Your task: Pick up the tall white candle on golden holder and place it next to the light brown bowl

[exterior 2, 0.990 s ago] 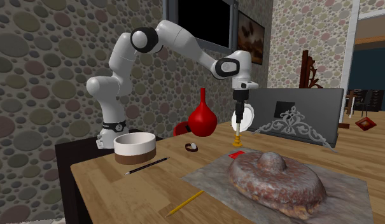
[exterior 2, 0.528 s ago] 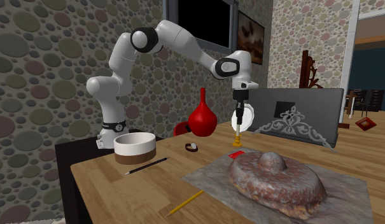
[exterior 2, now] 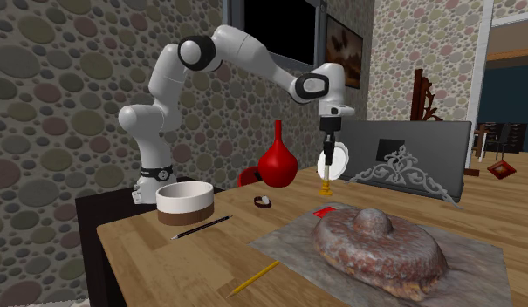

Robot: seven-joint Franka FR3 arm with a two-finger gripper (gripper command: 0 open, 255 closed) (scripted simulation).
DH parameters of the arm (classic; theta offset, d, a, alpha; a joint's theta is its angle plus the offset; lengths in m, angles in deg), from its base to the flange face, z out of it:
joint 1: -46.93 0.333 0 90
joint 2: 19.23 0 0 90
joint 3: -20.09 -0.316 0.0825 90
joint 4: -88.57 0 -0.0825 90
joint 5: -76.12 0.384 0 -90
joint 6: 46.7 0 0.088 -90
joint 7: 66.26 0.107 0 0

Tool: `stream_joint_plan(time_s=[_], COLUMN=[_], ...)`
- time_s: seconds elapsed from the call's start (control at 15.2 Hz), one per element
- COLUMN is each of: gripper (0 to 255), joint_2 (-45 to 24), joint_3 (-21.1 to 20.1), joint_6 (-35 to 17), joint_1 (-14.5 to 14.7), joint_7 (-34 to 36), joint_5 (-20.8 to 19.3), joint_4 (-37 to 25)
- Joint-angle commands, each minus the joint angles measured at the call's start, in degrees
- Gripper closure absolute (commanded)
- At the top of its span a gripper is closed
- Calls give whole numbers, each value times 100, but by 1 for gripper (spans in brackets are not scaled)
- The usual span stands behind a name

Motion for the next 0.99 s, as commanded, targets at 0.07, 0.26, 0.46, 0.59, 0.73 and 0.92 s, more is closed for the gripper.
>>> stream_joint_plan(time_s=[0.07,0.26,0.46,0.59,0.73,0.92], gripper=[255,255,255,255,255,255], joint_2=[93,175,247,290,328,376], joint_3=[-20,-40,-57,-67,-77,-89], joint_6=[187,374,566,697,830,1035], joint_1=[-18,-23,-25,-25,-23,-17], joint_7=[-36,-57,-77,-90,-101,-118], joint_5=[39,72,103,121,138,160], joint_4=[-97,-206,-330,-420,-518,-679])
